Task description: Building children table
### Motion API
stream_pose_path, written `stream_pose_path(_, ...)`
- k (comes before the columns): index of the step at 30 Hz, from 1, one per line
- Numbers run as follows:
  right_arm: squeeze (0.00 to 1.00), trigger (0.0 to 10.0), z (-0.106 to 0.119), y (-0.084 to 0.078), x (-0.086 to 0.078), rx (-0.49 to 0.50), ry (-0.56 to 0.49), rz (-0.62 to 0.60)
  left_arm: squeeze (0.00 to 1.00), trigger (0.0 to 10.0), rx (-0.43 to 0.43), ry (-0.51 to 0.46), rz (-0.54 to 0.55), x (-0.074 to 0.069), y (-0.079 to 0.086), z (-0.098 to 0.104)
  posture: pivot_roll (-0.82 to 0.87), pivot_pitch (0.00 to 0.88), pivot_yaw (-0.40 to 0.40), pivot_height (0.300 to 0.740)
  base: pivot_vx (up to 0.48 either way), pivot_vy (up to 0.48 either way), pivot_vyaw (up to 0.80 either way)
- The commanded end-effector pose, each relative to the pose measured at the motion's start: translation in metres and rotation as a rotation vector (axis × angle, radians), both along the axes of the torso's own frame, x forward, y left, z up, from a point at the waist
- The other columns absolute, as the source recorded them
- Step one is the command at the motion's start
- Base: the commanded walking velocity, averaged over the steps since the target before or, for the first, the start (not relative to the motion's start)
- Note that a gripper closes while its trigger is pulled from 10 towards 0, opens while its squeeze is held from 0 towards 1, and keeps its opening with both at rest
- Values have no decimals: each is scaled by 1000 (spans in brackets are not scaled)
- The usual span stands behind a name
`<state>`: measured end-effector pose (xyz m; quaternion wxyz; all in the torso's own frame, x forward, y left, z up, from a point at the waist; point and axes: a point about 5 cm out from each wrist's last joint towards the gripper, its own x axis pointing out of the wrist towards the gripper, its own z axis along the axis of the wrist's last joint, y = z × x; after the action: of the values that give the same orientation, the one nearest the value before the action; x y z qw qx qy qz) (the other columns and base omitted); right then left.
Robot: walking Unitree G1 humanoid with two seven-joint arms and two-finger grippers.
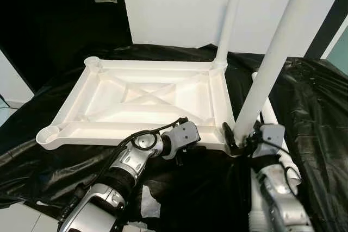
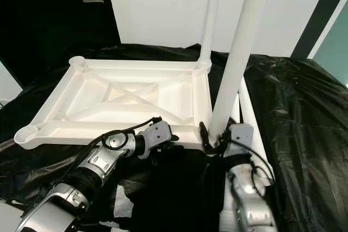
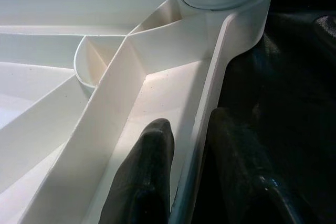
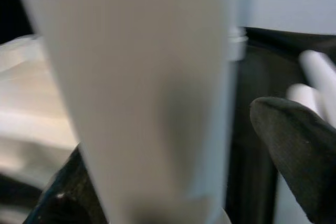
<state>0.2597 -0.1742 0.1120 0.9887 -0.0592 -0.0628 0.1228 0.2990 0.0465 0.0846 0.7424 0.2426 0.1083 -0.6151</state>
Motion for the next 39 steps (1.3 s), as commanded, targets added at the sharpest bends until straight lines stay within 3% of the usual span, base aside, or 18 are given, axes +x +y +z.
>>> stream_pose_path(1, 0, 10000, -3, -3, 1, -4, 34, 74, 0, 10000, 125, 164, -19, -22, 8, -41, -1, 0, -14, 740, 0, 0, 0)
stream_pose_path(11, 0, 10000, 2, -24, 4, -132, 134, 352, 0, 10000, 130, 161, -16, -21, 10, -41, 5, 0, -16, 740, 0, 0, 0)
stream_pose_path(12, 0, 9137, 1, -26, 3, -147, 147, 385, 0, 10000, 130, 160, -15, -21, 10, -41, 6, 0, -16, 740, 0, 0, 0)
stream_pose_path(13, 0, 9137, 1, -26, 3, -147, 147, 385, 0, 10000, 130, 160, -15, -21, 10, -41, 6, 0, -16, 740, 0, 0, 0)
stream_pose_path(14, 0, 863, 1, -27, 3, -151, 155, 414, 0, 10000, 130, 160, -14, -21, 10, -41, 7, 0, -18, 740, 0, 0, 0)
stream_pose_path(15, 0, 0, 1, -29, 3, -156, 165, 444, 0, 10000, 130, 161, -14, -21, 10, -42, 7, 0, -18, 740, 0, 0, 0)
stream_pose_path(22, 0, 0, 0, -35, 5, -152, 192, 475, 0, 10000, 128, 161, -15, -21, 10, -42, 10, 0, -18, 740, 0, 0, 0)
stream_pose_path(23, 0, 0, -1, -35, 5, -139, 200, 469, 0, 10000, 129, 161, -14, -21, 11, -42, 11, 0, -19, 740, 0, 0, 0)
stream_pose_path(24, 0, 0, -1, -35, 4, -61, 216, 451, 0, 10000, 129, 162, -14, -22, 11, -42, 12, 0, -17, 740, 0, 0, 0)
stream_pose_path(26, 0, 0, -5, -30, -2, 25, 243, 452, 0, 10000, 129, 164, -15, -22, 11, -42, 14, 0, -18, 740, 0, 0, 0)
stream_pose_path(31, 0, 0, -18, -11, -22, 74, 254, 448, 0, 10000, 131, 166, -15, -23, 12, -43, 15, 0, -17, 740, 0, 0, 0)
stream_pose_path(33, 0, 0, -23, 0, -29, 101, 198, 290, 0, 10000, 131, 166, -13, -23, 13, -43, 16, 0, -16, 740, 0, 0, 0)
stream_pose_path(34, 0, 0, -23, 0, -29, 101, 198, 290, 0, 10000, 131, 166, -13, -23, 13, -43, 16, 0, -16, 740, 0, 0, 0)
stream_pose_path(35, 0, 0, -23, 2, -30, 110, 171, 211, 0, 10000, 130, 165, -13, -22, 13, -42, 16, 0, -15, 740, 0, 0, 0)
stream_pose_path(38, 0, 0, -24, -5, -29, 138, 107, -103, 0, 10000, 134, 167, -22, -23, 13, -43, 5, 0, -4, 740, 0, 0, 0)
stream_pose_path(39, 0, 0, -24, -5, -29, 138, 107, -103, 0, 10000, 134, 167, -22, -23, 13, -43, 5, 0, -4, 740, 0, 0, 0)
